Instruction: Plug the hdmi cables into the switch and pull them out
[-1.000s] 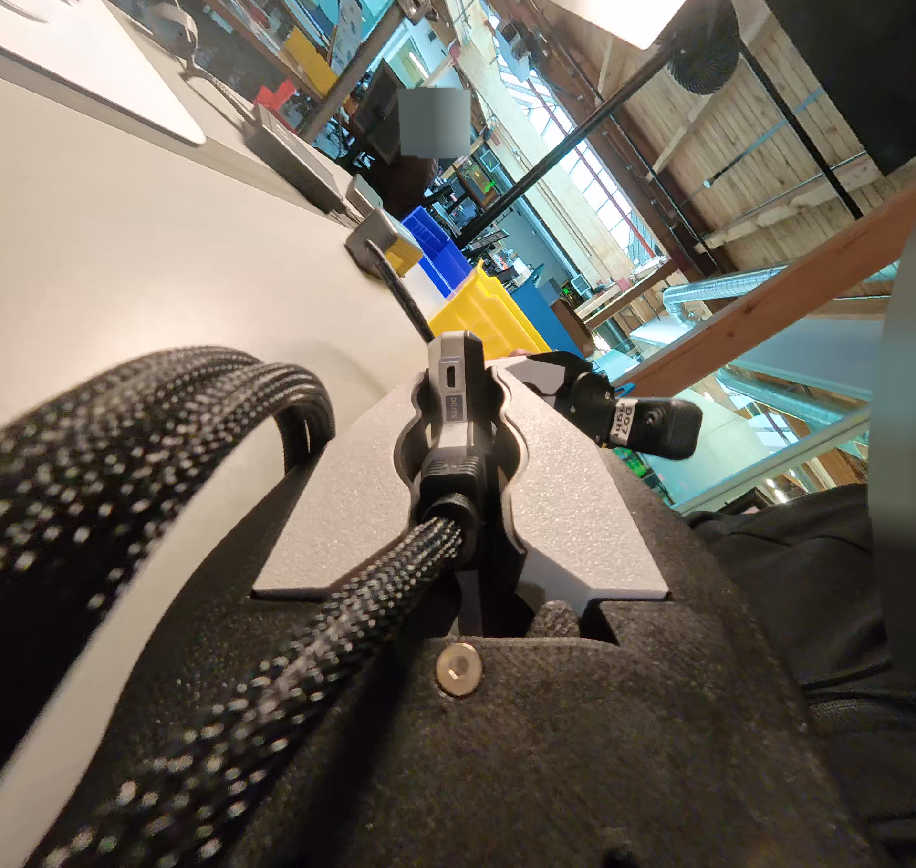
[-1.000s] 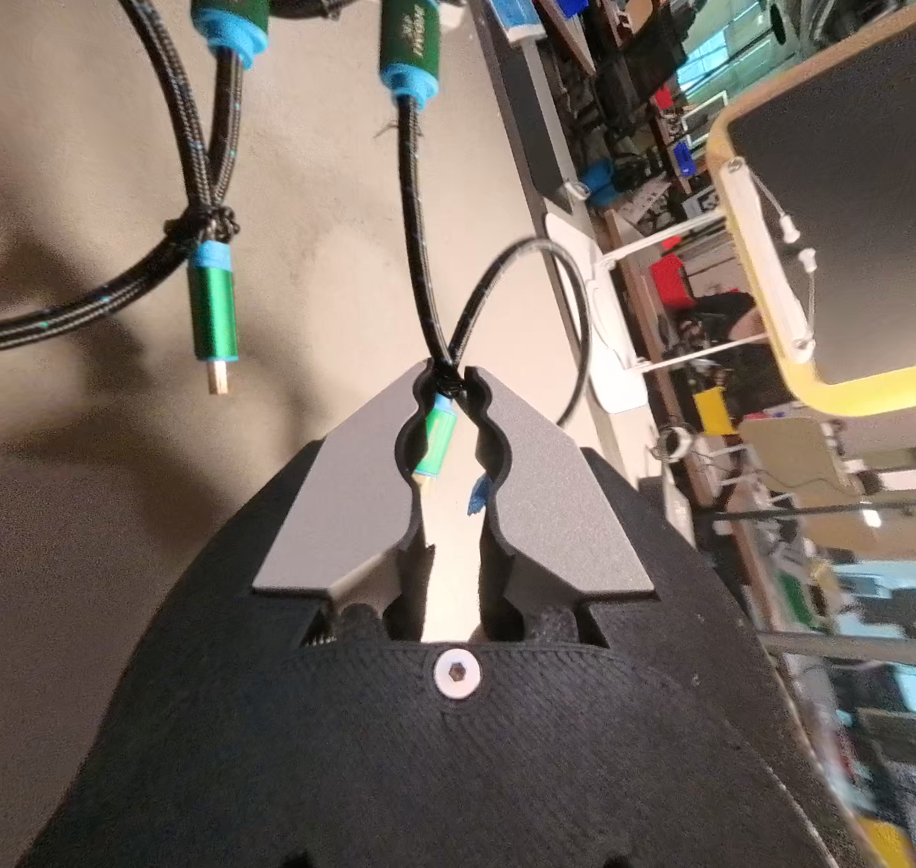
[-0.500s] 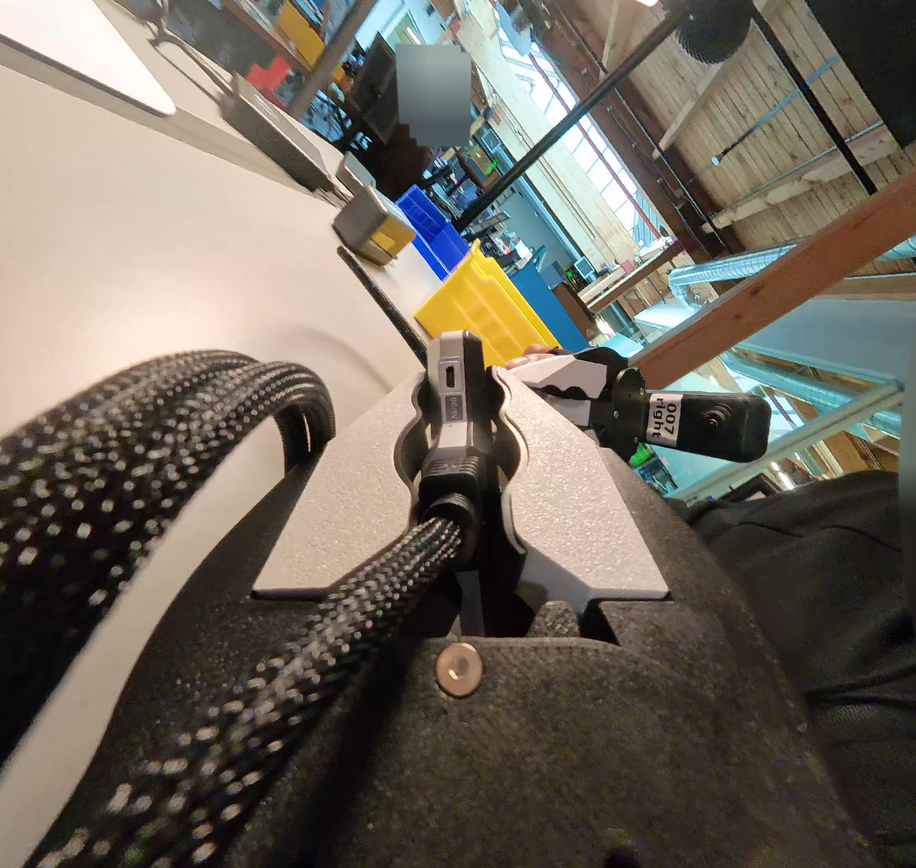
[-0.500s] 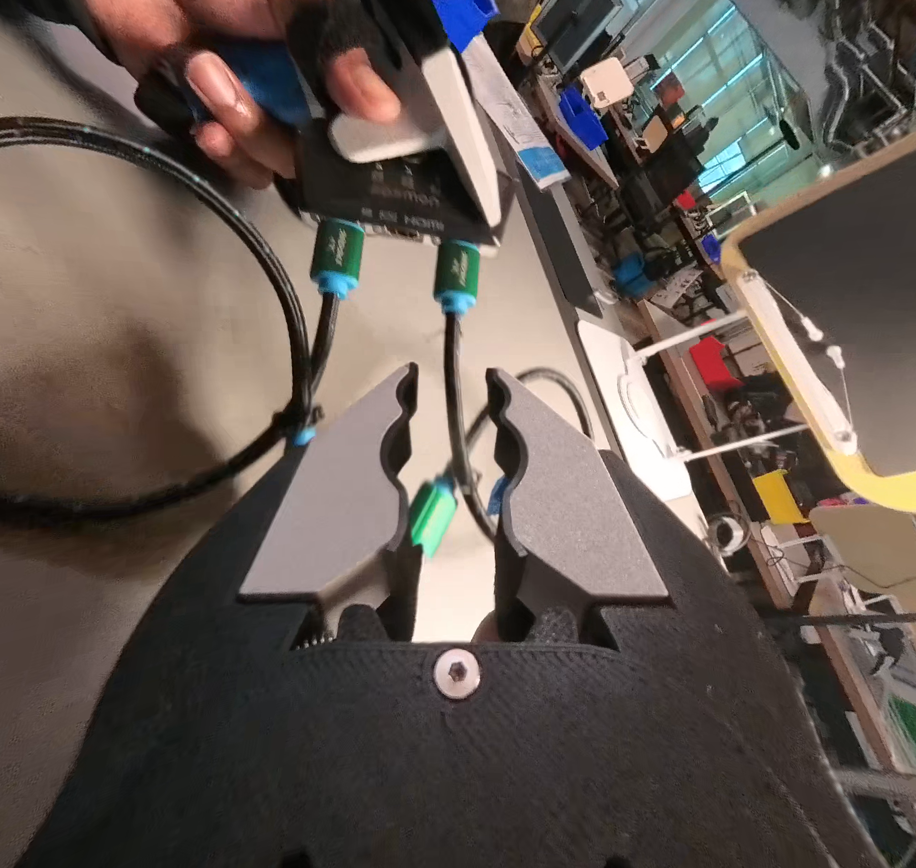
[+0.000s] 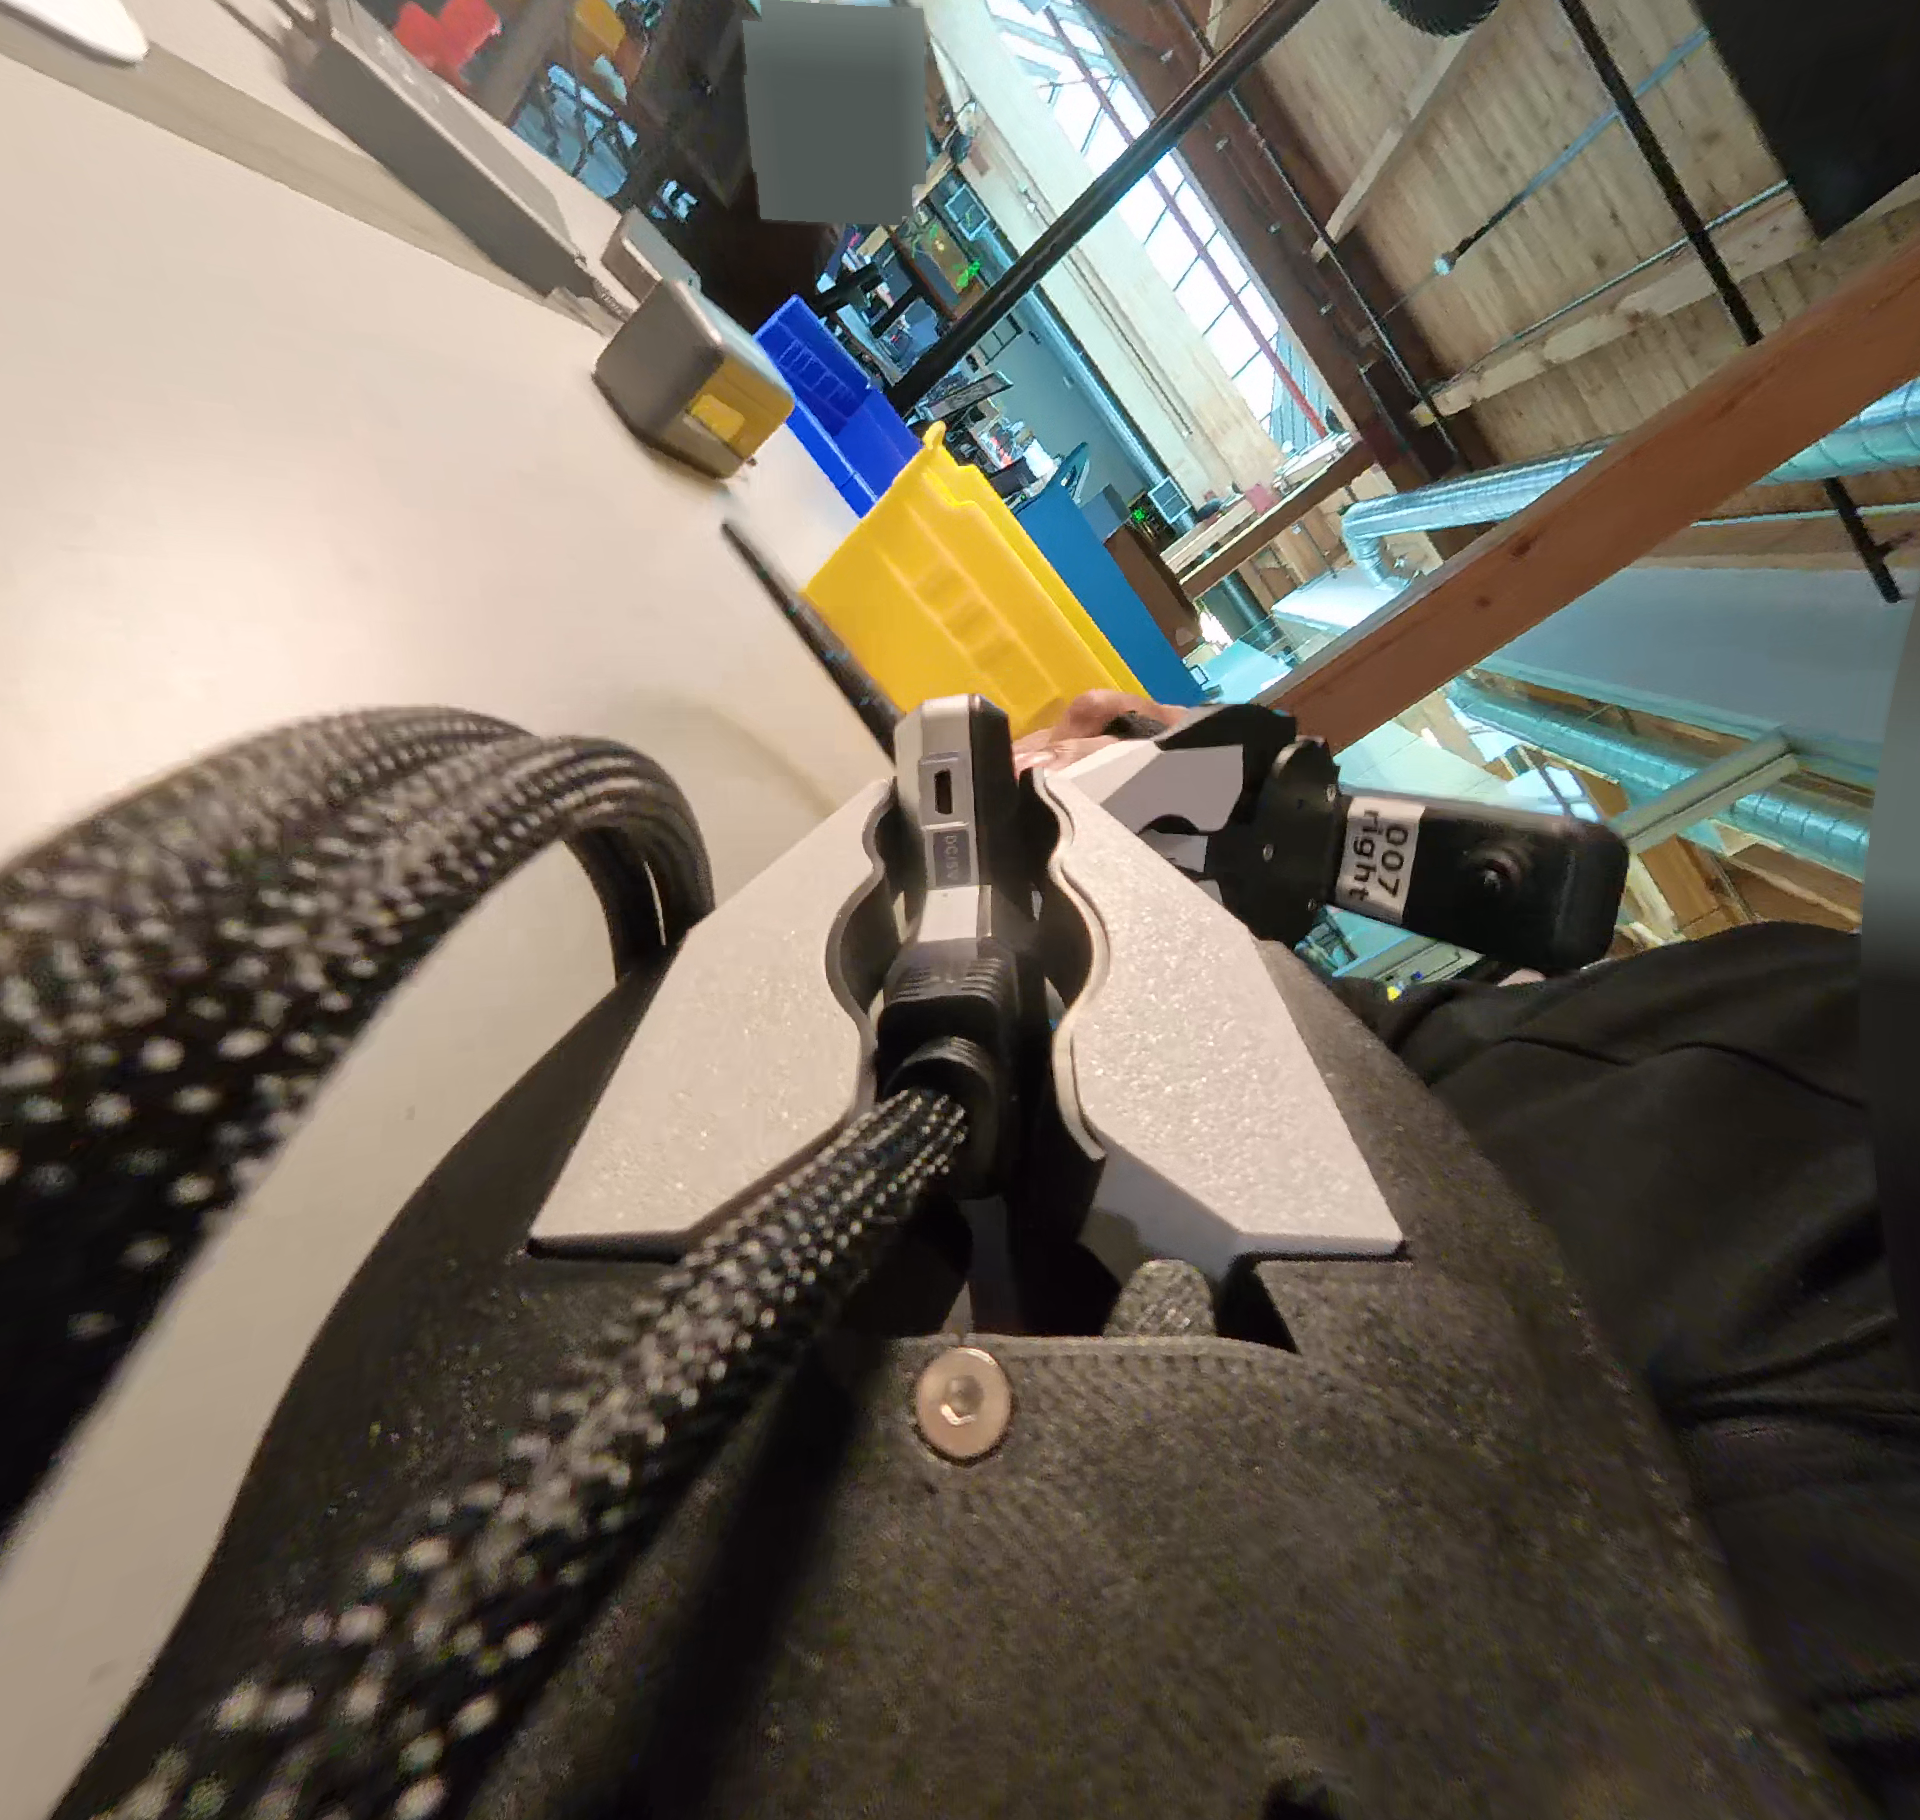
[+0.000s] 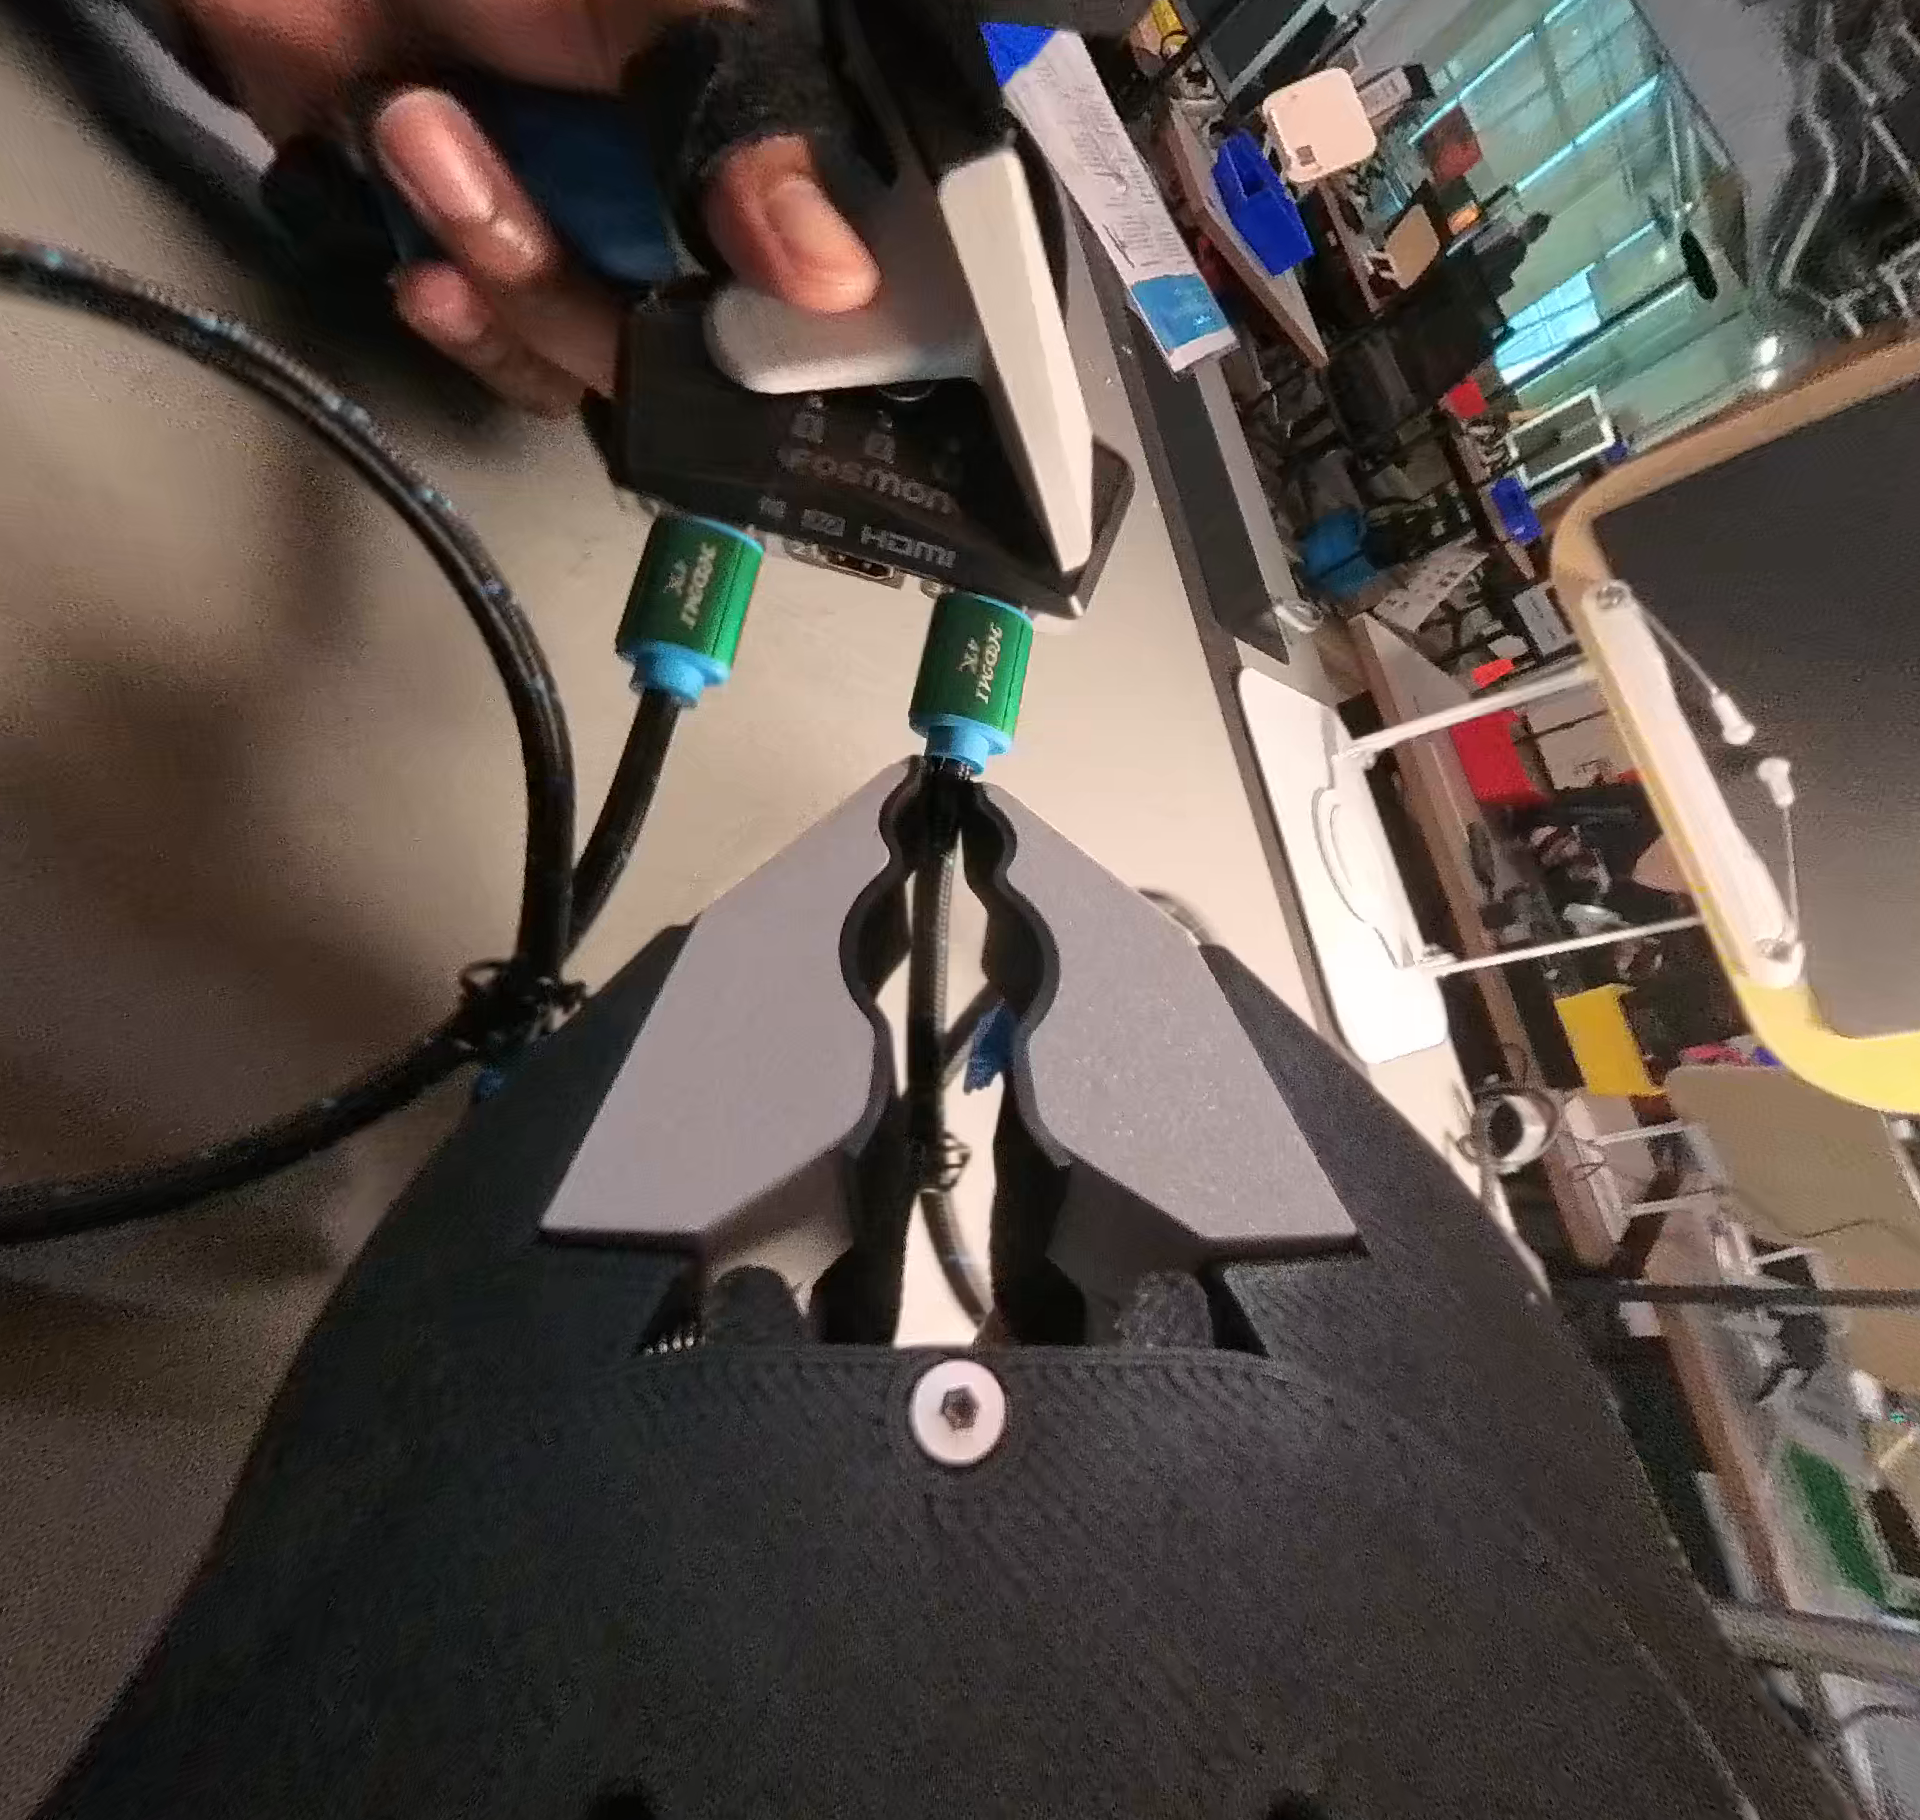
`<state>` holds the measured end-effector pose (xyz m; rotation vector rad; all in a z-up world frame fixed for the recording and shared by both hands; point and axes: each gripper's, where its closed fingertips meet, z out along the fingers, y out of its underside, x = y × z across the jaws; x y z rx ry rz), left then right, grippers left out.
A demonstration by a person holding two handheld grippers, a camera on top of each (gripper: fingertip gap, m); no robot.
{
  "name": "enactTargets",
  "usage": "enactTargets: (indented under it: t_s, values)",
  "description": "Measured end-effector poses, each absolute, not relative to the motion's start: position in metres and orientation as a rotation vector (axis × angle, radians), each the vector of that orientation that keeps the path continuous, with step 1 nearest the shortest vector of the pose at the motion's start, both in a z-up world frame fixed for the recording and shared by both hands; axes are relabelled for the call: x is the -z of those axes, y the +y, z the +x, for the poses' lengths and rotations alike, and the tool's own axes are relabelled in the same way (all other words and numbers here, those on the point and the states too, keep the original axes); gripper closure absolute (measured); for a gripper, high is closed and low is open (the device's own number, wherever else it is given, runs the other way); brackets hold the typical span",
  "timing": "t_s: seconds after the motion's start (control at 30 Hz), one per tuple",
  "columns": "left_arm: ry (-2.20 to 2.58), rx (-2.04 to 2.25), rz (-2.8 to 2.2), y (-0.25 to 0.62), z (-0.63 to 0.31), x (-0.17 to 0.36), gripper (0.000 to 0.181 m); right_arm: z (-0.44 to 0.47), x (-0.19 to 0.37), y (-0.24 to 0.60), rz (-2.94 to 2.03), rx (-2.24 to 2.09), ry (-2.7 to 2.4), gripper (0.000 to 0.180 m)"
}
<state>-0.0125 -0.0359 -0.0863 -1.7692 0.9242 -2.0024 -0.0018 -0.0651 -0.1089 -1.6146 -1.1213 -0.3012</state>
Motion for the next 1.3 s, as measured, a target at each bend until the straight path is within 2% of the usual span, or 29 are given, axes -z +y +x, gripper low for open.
enactTargets:
  t_s: [0.97,1.1,1.3]
  values:
    - [0.93,2.066,-1.801,-0.037,-0.015,0.089,0.162,-0.003,0.11,-0.07,-1.566,0.248,-1.12,0.171]
    - [0.745,2.115,-1.789,-0.012,-0.025,0.083,0.161,0.024,0.093,-0.072,-1.556,0.18,-0.978,0.171]
    - [0.829,2.078,-1.795,-0.021,-0.02,0.086,0.161,0.014,0.116,-0.073,-1.623,0.251,-1.078,0.171]
